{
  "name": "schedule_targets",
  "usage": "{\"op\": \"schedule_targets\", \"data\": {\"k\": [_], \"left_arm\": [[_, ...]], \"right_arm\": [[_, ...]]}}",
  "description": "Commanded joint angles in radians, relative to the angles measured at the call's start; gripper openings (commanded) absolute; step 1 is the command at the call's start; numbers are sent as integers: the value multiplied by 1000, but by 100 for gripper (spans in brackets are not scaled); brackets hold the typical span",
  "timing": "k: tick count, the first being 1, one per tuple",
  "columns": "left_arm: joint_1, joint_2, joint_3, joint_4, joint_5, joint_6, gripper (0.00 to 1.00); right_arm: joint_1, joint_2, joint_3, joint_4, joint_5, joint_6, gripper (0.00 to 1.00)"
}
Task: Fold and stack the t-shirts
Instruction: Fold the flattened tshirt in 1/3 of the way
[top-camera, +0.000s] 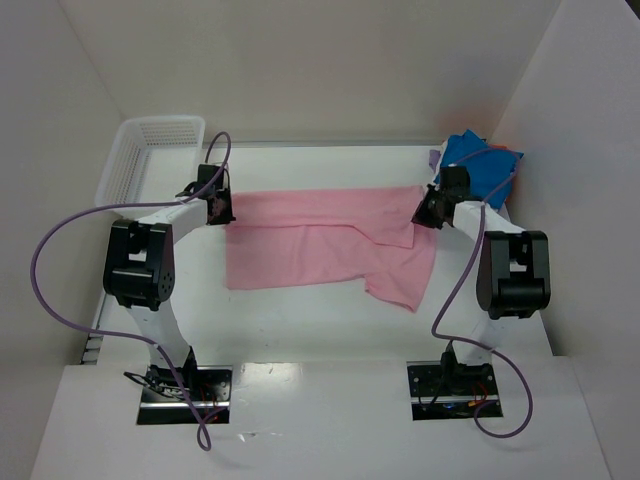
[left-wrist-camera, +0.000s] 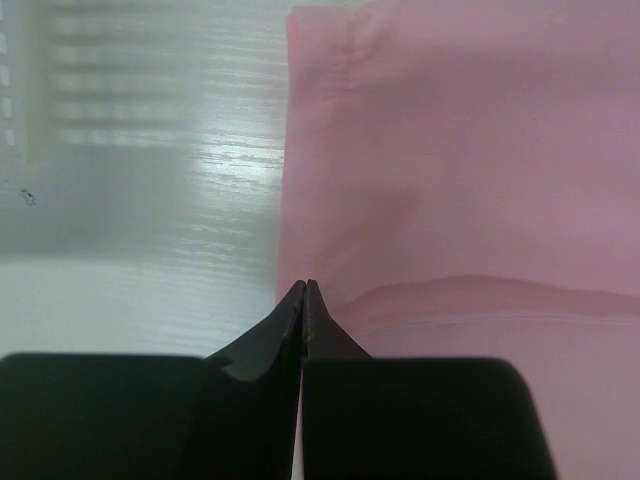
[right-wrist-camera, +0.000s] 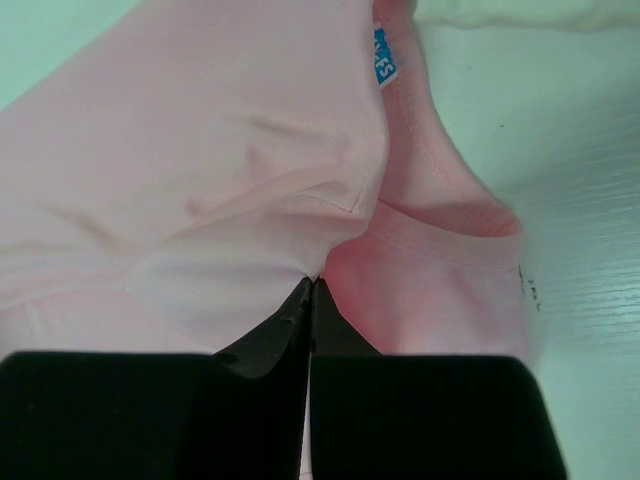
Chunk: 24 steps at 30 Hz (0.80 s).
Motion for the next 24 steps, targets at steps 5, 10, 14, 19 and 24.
{"op": "schedule_targets", "data": {"k": [5, 10, 14, 19, 24], "left_arm": [[-1, 44, 19, 1, 46, 0, 0], [-1, 63, 19, -8, 57, 0, 0], [-1, 63, 19, -8, 68, 0, 5], [-1, 53, 19, -8, 77, 10, 12], [-1, 53, 19, -8, 99, 10, 12]], "right_arm": [[-15, -14, 2, -21, 23, -20, 0], [-15, 3, -7, -21, 17, -30, 0], [-15, 15, -7, -21, -3, -30, 11], [-15, 32, -16, -12, -35, -30, 32], [-15, 22, -46, 0, -47, -30, 49]]}}
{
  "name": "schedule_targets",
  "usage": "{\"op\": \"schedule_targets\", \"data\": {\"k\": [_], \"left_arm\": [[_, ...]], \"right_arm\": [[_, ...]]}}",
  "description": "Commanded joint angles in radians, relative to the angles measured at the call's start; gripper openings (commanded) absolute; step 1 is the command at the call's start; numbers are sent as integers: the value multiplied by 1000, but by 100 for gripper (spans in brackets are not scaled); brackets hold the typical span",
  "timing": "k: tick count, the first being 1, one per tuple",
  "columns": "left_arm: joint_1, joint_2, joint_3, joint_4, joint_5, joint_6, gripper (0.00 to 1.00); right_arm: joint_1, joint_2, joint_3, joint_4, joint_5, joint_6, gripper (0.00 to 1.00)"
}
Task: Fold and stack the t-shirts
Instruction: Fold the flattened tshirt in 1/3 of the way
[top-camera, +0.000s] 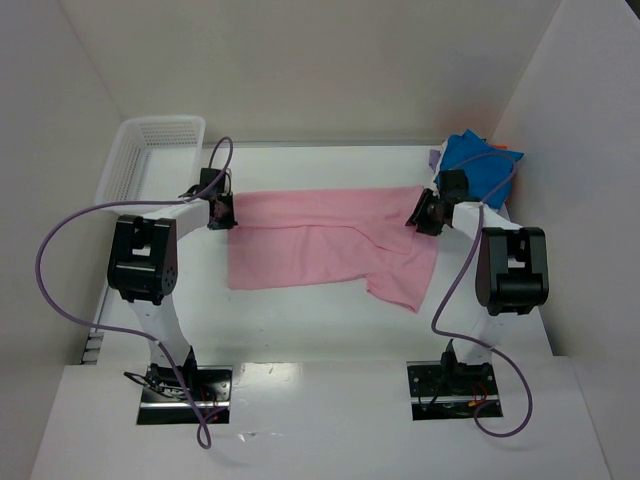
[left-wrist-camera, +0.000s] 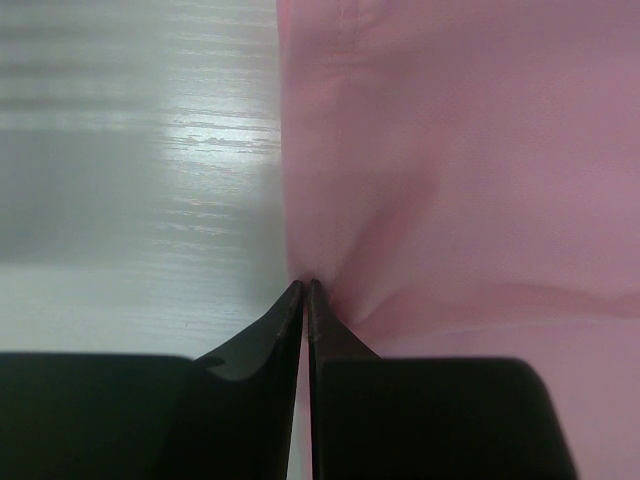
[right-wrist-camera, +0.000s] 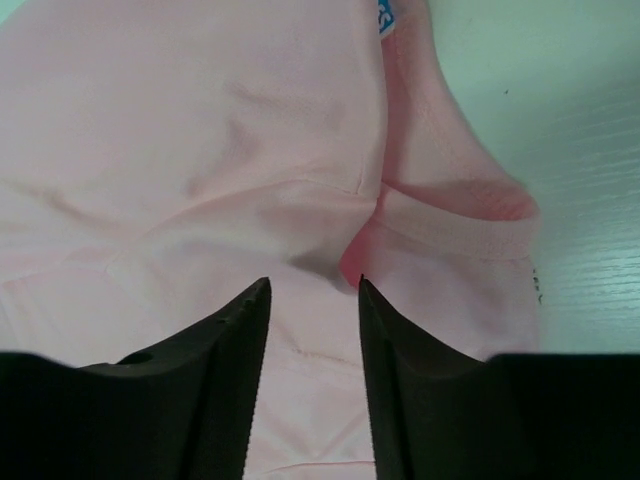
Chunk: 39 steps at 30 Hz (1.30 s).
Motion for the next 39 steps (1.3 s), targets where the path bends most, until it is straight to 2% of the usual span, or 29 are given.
{"op": "schedule_targets", "data": {"k": [1, 6, 7, 12, 15, 19, 20, 27, 34, 39], "left_arm": [[-1, 1, 18, 0, 47, 6, 12], [-31, 1, 18, 9, 56, 17, 12], [-32, 1, 18, 9, 56, 17, 9], [-41, 9, 26, 0, 63, 26, 0], [-41, 34, 36, -20, 88, 26, 0], [-41, 69, 75, -56, 91, 26, 0], [-41, 76, 79, -70, 73, 26, 0], [-41, 80, 89, -101, -85, -4, 0], [-41, 80, 98, -123, -224, 11, 0], [-41, 71, 94, -123, -262, 40, 0]], "right_arm": [[-6, -4, -34, 22, -16, -8, 49], [-6, 5, -43, 22, -16, -8, 50], [-6, 13, -43, 22, -16, -8, 48], [-6, 23, -43, 33, -16, -8, 32], [-6, 32, -43, 42, -28, -8, 22], [-6, 50, -43, 42, -28, -8, 1], [-6, 52, -37, 42, -28, -8, 0], [-14, -7, -34, 23, 67, -8, 0], [-42, -23, -34, 3, 81, -8, 0], [-42, -14, -43, 7, 81, -8, 0]]}}
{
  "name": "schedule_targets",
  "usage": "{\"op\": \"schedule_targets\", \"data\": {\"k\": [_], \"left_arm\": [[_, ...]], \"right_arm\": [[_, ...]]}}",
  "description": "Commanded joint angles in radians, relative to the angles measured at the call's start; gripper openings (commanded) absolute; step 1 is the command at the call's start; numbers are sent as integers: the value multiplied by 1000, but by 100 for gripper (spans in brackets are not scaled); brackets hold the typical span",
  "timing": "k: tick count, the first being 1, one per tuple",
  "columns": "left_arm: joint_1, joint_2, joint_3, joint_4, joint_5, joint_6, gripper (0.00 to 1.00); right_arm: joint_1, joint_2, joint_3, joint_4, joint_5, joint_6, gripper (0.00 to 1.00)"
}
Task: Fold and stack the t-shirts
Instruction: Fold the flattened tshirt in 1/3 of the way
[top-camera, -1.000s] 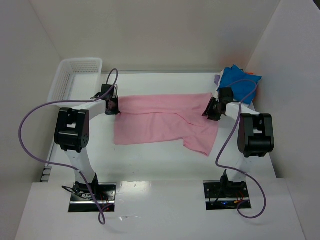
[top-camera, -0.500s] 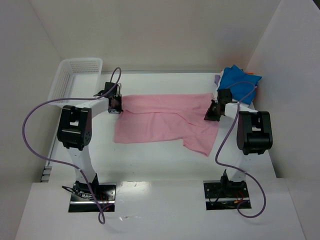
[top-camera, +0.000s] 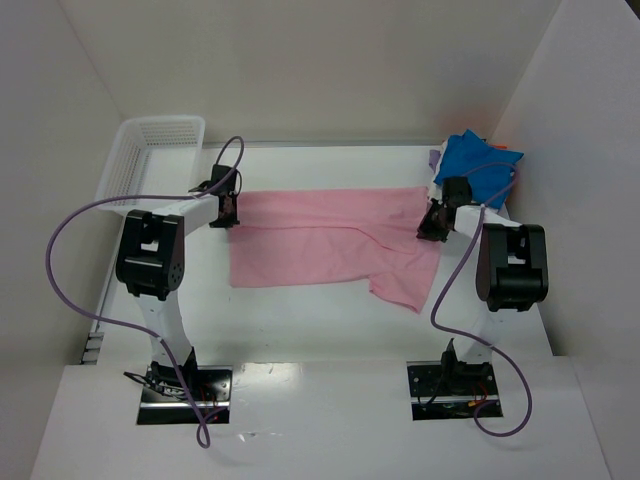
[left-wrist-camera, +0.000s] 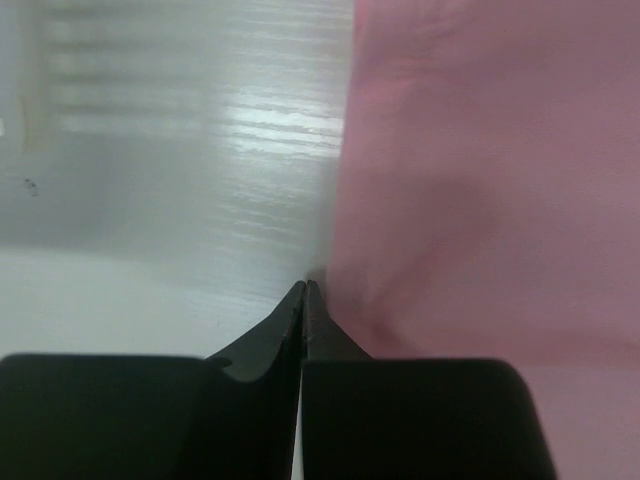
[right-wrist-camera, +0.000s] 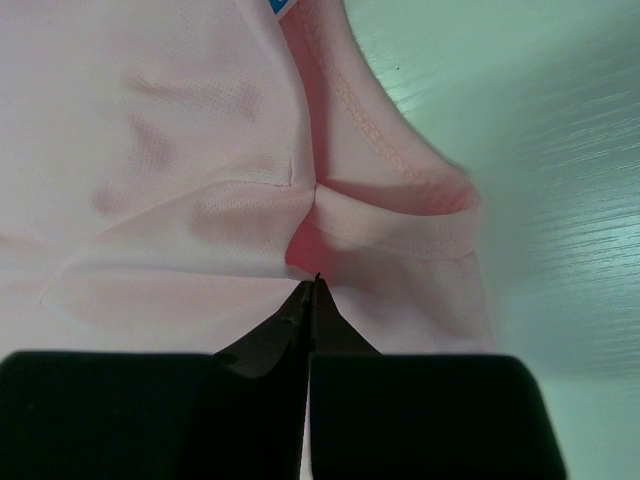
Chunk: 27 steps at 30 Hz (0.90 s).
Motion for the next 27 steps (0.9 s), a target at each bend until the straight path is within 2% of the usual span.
{"op": "schedule_targets", "data": {"k": [1, 9, 12, 13, 14, 15, 16, 18, 20, 22, 25, 27], "left_arm": [[6, 14, 6, -40, -77, 36, 0], [6, -10, 5, -22, -58, 42, 0], [6, -54, 5, -12, 2, 52, 0], [6, -69, 5, -12, 16, 52, 0], [6, -88, 5, -12, 22, 50, 1], [6, -106, 5, -12, 22, 43, 9], [6, -136, 5, -12, 22, 41, 22], [6, -181, 8, -9, 20, 34, 27], [6, -231, 18, 6, 17, 34, 42], [18, -262, 38, 41, 57, 22, 52], [27, -272, 45, 127, 124, 11, 77], [27, -253, 45, 190, 210, -7, 78]], "right_arm": [[-5, -44, -7, 12, 29, -7, 0], [-5, -35, -7, 12, -3, -17, 0], [-5, -46, -3, 12, -16, -17, 0], [-5, -46, 11, 7, -24, -17, 2], [-5, -46, 27, -8, -24, -17, 10], [-5, -50, 42, -28, -24, -20, 21], [-5, -62, 65, -42, -24, -29, 26], [-5, -88, 96, -76, -24, -40, 45], [-5, -133, 129, -86, -24, -40, 52], [-5, -172, 176, -87, -40, -40, 59], [-5, -204, 251, -96, -92, -53, 68], [-5, -240, 279, -96, -100, -64, 68]]}}
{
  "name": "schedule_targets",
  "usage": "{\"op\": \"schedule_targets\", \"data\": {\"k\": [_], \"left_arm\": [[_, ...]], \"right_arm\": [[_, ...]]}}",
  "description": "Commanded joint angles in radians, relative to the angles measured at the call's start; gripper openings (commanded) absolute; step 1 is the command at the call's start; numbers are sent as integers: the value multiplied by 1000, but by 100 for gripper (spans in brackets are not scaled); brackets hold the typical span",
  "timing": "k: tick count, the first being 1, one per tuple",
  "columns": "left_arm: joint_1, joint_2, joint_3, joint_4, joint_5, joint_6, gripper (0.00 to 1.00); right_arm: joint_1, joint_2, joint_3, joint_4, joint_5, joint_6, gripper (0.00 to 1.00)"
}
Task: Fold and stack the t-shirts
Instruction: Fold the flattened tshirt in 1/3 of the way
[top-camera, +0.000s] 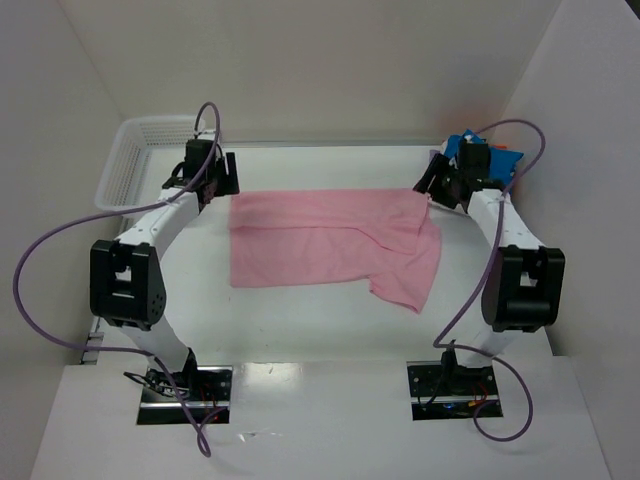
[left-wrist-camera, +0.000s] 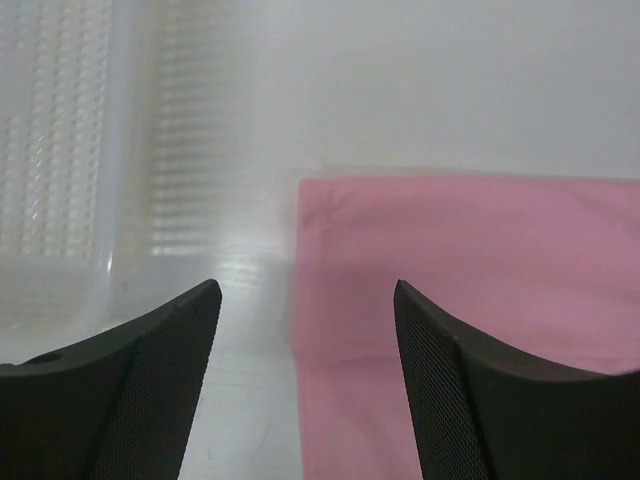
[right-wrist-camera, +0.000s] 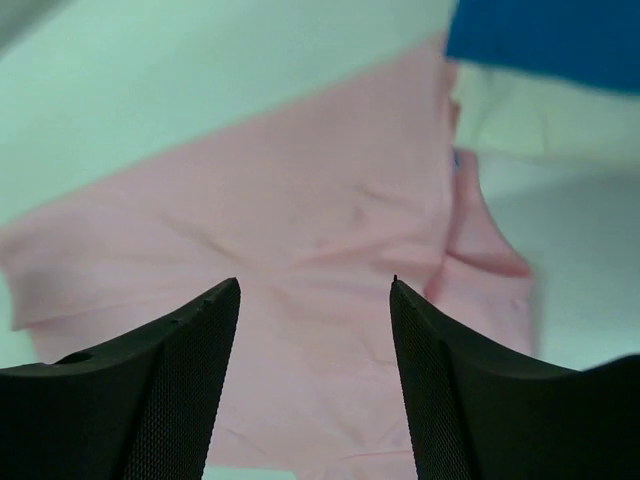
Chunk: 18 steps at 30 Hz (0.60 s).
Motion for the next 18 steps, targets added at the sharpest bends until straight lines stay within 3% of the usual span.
{"op": "schedule_targets", "data": {"k": [1, 4, 7, 10, 11, 13, 15, 18], "left_arm": [[10, 31, 23, 159, 202, -22, 78], [10, 98, 13, 211, 349, -13, 76], [-2, 174, 32, 236, 467, -2, 60], [-3, 241, 52, 236, 519, -2, 33], [-11, 262, 62, 236, 520, -2, 25], [-12, 283, 71, 236, 520, -2, 9], [-12, 317, 98, 214, 520, -2, 3], [-12, 363, 134, 167, 470, 7, 0]], "right_arm": [[-5, -119, 104, 1, -28, -38, 68], [-5, -163, 138, -8, -18, -66, 70], [-5, -221, 138, -27, 22, -75, 68], [-5, -247, 151, -40, 37, -86, 48], [-5, -259, 151, -52, 47, -96, 36], [-5, -270, 142, -61, 64, -97, 25], [-5, -281, 131, -62, 86, -107, 19], [-5, -304, 115, -80, 100, -107, 19]]}}
